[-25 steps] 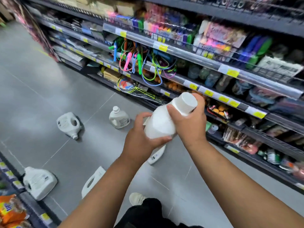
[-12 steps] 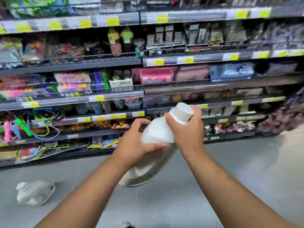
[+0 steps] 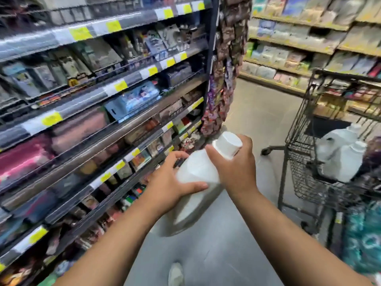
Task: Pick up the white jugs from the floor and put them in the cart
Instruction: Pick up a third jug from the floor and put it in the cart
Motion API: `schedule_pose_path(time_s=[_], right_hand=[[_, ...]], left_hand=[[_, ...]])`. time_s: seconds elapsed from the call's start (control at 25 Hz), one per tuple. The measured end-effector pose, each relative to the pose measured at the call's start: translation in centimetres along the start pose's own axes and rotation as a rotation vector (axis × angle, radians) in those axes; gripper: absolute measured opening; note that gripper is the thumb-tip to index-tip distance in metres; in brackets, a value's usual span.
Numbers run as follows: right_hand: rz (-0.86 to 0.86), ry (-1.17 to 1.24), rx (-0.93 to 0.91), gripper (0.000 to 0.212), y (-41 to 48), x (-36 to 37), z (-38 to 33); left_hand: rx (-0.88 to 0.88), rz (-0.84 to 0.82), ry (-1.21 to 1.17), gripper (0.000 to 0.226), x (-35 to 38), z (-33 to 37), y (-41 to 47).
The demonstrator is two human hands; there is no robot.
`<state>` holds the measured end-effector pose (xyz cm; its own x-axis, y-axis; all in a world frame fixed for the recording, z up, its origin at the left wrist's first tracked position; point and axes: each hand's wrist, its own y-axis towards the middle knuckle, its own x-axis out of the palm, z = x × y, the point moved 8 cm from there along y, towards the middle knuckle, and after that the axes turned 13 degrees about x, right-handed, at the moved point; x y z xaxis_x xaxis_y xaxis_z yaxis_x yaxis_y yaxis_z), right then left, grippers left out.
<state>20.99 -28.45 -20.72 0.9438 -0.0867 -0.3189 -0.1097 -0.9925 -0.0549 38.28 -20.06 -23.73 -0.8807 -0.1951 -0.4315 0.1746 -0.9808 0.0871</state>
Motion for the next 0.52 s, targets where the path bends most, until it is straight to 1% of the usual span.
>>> schedule_pose_path(time_s=[0.08,0.16,0.24,0.36,0.52], right_hand=[[0.101,-0.001,0.055,0.070,3.1,-2.1,0.9],[0.229,0.012,0.091,0.071,6.2,-5.1,1.6],[0.353,0.017,0.139,0.071,8.5,-8.2,2.9],[0.524,0.027,0.192,0.065,11.2,-13.3,4.5],[0.669,0.004,0.233,0.071,15.3,-20.1,6.7]], left_hand=[[0.053,-0.091,-0.018,0.077,2.6,0.4,4.6],[0.101,-0.218,-0.042,0.081,6.1,1.3,9.6],[0.162,-0.362,-0.007,0.079,10.0,2.7,13.7],[0.272,-0.515,0.048,0.074,15.8,5.5,18.3],[0.342,-0.686,0.059,0.073,24.7,8.7,23.1]])
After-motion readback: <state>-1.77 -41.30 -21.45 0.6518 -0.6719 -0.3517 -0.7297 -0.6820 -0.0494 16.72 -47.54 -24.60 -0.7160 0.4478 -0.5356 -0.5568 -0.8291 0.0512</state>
